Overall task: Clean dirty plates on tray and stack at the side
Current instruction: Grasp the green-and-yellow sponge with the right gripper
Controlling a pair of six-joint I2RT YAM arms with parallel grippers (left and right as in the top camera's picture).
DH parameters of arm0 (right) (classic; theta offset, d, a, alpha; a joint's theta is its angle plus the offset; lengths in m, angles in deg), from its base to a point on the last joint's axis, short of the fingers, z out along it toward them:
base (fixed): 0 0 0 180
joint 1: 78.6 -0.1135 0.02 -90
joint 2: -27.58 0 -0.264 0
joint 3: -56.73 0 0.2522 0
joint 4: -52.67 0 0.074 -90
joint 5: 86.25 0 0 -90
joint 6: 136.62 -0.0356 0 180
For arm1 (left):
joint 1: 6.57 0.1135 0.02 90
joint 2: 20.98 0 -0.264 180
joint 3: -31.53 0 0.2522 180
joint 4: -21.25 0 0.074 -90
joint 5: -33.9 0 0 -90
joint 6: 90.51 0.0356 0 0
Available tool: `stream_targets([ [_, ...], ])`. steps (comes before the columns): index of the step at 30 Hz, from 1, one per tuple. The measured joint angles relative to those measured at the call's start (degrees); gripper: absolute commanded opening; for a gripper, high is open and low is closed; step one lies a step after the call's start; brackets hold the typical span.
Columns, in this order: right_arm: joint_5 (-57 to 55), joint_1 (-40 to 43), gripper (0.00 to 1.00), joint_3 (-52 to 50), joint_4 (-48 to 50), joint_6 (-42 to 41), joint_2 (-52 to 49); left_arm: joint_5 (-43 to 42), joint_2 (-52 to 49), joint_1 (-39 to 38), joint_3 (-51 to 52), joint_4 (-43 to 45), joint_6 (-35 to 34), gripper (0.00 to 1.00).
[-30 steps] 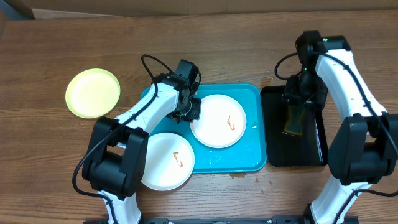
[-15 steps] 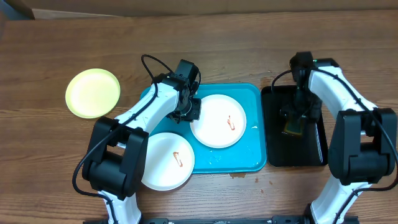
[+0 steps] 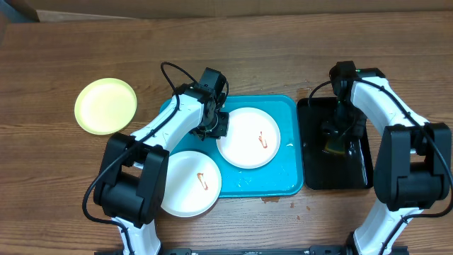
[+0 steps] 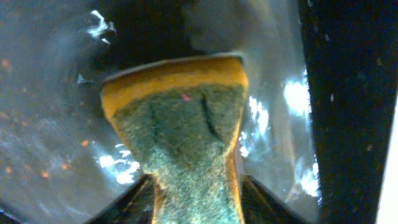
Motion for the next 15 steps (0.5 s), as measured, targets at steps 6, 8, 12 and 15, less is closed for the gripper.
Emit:
stream_targets([
  [6, 0.0, 0.0, 0.54, 0.0, 0.1, 0.3, 0.0, 1.3, 0.0, 0.0, 0.0, 0.3, 0.0, 0.19],
  [8, 0.2, 0.0, 0.55, 0.0, 0.3, 0.3, 0.0, 1.7, 0.0, 0.0, 0.0, 0.3, 0.0, 0.19],
  [12, 0.7, 0.0, 0.55, 0.0, 0.9, 0.3, 0.0, 2.2, 0.0, 0.0, 0.0, 0.6, 0.0, 0.19],
  [15, 0.7, 0.0, 0.56, 0.0, 0.9, 0.3, 0.0, 2.5, 0.0, 0.0, 0.0, 1.3, 0.0, 0.2],
])
